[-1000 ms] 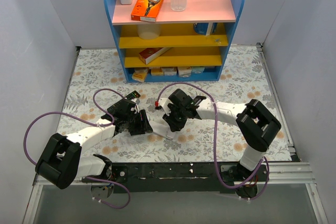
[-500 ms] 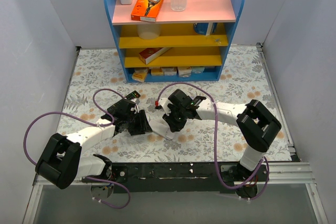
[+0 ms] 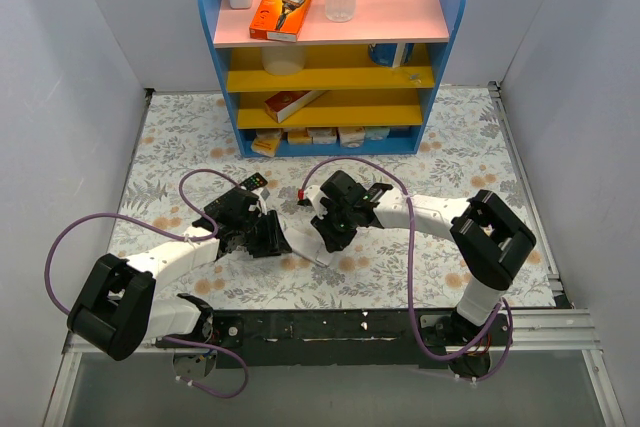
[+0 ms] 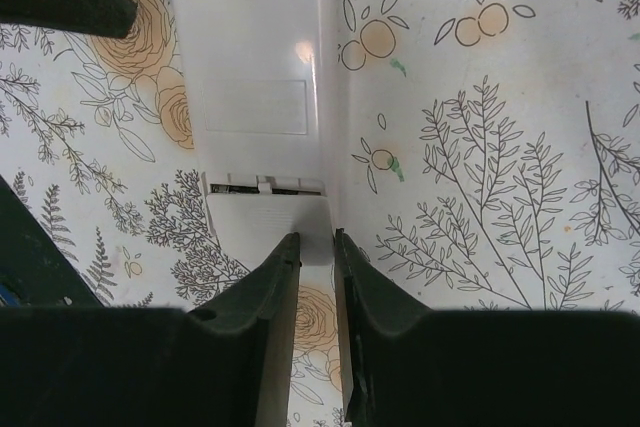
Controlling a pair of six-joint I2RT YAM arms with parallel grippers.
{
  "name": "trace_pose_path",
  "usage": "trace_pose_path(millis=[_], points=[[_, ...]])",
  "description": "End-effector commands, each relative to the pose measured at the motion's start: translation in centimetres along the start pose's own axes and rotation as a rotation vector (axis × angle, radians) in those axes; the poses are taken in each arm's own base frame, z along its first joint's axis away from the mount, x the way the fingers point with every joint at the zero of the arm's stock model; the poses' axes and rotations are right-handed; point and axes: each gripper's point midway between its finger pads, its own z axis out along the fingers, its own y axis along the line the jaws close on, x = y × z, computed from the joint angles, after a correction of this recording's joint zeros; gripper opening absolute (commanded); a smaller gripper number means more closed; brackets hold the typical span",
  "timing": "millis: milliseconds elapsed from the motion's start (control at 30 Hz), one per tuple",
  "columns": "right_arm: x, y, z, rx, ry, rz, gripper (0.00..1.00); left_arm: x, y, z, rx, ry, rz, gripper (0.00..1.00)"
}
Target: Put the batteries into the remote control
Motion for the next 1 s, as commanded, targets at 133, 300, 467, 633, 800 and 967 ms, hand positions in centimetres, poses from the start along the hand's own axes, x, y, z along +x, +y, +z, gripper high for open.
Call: trace_pose_path(millis=[133, 300, 467, 633, 800, 967], points=[[-2.2, 0.6, -0.9, -0.002, -0.041, 0.025, 0.27, 1.3, -3.2, -0.4, 0.165, 0.040, 0.106, 0.35], [-2.7, 0.7, -0.9, -0.008, -0.045, 0.025, 0.27, 2.5, -4.2, 0.2, 0.196, 0.079, 0.159, 0.33], [-2.7, 0.6, -0.7, -0.005, -0.042, 0.026, 0.27, 3.7, -4.4, 1.0, 0.200, 0.122, 0.191, 0.29], [-2.5, 0.1, -0.8, 0.027, -0.045, 0.050, 0.27, 4.1, -4.2, 1.6, 0.187, 0.132, 0.200, 0.20], [-2.4, 0.1, -0.7, 0.025, -0.045, 0.053, 0.29, 4.0, -4.1, 2.1, 0.171, 0.128, 0.208, 0.18], [-2.0, 0.5, -0.4, -0.001, -0.038, 0.062, 0.29, 4.1, -4.2, 2.7, 0.164, 0.133, 0.209, 0.17]])
